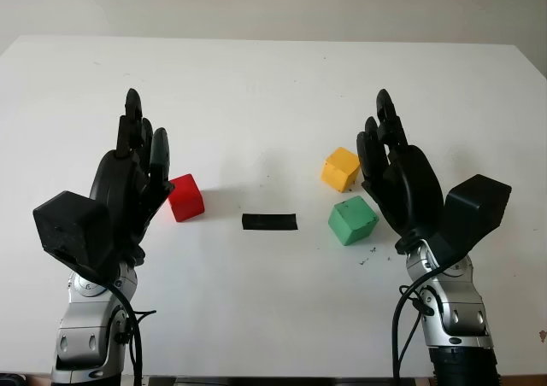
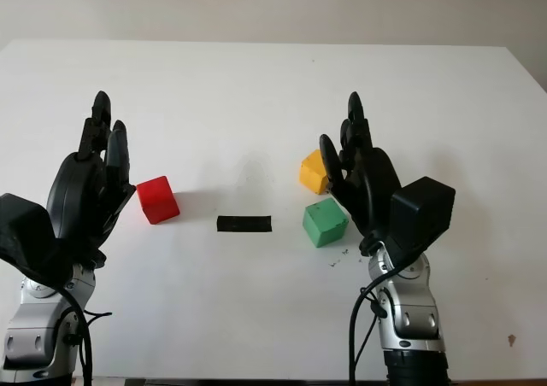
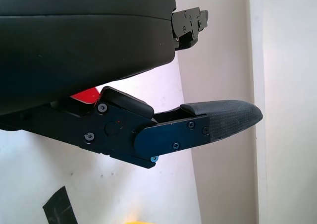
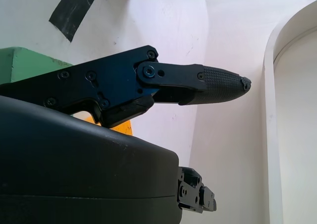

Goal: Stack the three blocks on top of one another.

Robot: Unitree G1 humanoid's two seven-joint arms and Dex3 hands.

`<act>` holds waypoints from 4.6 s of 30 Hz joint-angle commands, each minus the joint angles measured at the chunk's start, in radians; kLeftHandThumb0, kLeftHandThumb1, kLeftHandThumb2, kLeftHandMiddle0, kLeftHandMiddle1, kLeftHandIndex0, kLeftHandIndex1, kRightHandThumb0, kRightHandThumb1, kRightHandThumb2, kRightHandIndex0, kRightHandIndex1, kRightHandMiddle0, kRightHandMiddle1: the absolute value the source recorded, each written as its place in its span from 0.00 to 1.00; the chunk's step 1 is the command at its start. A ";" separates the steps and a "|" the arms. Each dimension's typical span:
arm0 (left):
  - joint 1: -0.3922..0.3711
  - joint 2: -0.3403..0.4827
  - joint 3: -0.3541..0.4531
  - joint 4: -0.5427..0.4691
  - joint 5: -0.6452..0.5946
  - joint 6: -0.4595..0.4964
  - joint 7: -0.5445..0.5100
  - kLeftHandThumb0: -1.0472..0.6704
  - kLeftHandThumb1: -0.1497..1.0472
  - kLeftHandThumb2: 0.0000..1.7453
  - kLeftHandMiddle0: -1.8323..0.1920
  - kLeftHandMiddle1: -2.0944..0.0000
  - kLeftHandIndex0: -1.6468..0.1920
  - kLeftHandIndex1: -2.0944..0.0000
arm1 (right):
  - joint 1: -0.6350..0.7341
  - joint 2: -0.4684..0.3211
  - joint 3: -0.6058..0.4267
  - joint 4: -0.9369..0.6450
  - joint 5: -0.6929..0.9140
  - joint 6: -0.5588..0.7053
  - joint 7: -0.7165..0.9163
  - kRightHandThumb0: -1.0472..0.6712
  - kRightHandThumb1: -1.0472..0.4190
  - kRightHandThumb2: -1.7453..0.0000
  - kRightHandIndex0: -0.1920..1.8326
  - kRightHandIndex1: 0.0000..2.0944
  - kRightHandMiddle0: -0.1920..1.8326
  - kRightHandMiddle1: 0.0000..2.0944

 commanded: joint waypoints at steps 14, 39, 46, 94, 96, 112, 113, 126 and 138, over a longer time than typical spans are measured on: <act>-0.028 0.351 -0.119 -0.210 0.769 0.207 -0.119 0.13 1.00 0.11 0.89 0.97 0.78 0.94 | -0.074 -0.039 -0.049 -0.037 0.004 -0.028 -0.022 0.17 0.00 0.72 0.00 0.00 0.00 0.00; -0.281 0.551 -0.339 0.006 1.075 0.219 -0.590 0.11 0.92 0.03 0.84 0.98 0.64 0.96 | -0.083 -0.047 -0.039 -0.095 -0.016 0.038 -0.042 0.16 0.00 0.72 0.00 0.00 0.00 0.00; -0.275 0.538 -0.348 0.007 1.076 0.200 -0.612 0.11 0.95 0.04 0.85 0.98 0.64 0.97 | -0.082 -0.043 -0.037 -0.108 -0.013 0.057 -0.048 0.17 0.00 0.72 0.00 0.00 0.00 0.00; -0.232 0.433 -0.401 0.039 1.337 0.129 -0.599 0.10 1.00 0.08 0.79 0.97 0.55 0.92 | -0.070 -0.042 -0.031 -0.108 -0.033 0.034 -0.039 0.20 0.00 0.70 0.00 0.00 0.00 0.00; -0.234 0.430 -0.399 0.040 1.334 0.127 -0.602 0.11 1.00 0.08 0.79 0.97 0.53 0.91 | -0.070 -0.041 -0.032 -0.107 -0.030 0.032 -0.037 0.20 0.00 0.70 0.00 0.00 0.00 0.00; -0.170 0.430 -0.315 -0.052 1.185 0.012 -0.423 0.38 0.95 0.03 0.64 0.97 0.63 0.50 | -0.068 -0.037 -0.028 -0.103 -0.034 0.024 -0.042 0.21 0.00 0.70 0.00 0.00 0.00 0.00; -0.172 0.433 -0.306 -0.065 1.162 -0.003 -0.422 0.37 0.96 0.03 0.65 0.97 0.65 0.46 | -0.068 -0.038 -0.026 -0.102 -0.037 0.019 -0.042 0.22 0.00 0.69 0.00 0.00 0.00 0.00; -0.335 0.450 -0.321 -0.108 0.984 -0.031 -0.661 0.37 0.94 0.03 0.66 0.97 0.56 0.64 | -0.068 -0.036 -0.016 -0.097 -0.043 0.018 -0.044 0.23 0.00 0.69 0.00 0.00 0.00 0.00; -0.409 0.327 -0.454 -0.027 1.026 0.036 -0.677 0.39 0.96 0.03 0.62 0.97 0.56 0.42 | -0.074 -0.033 -0.006 -0.082 -0.055 0.015 -0.054 0.22 0.00 0.70 0.00 0.00 0.00 0.00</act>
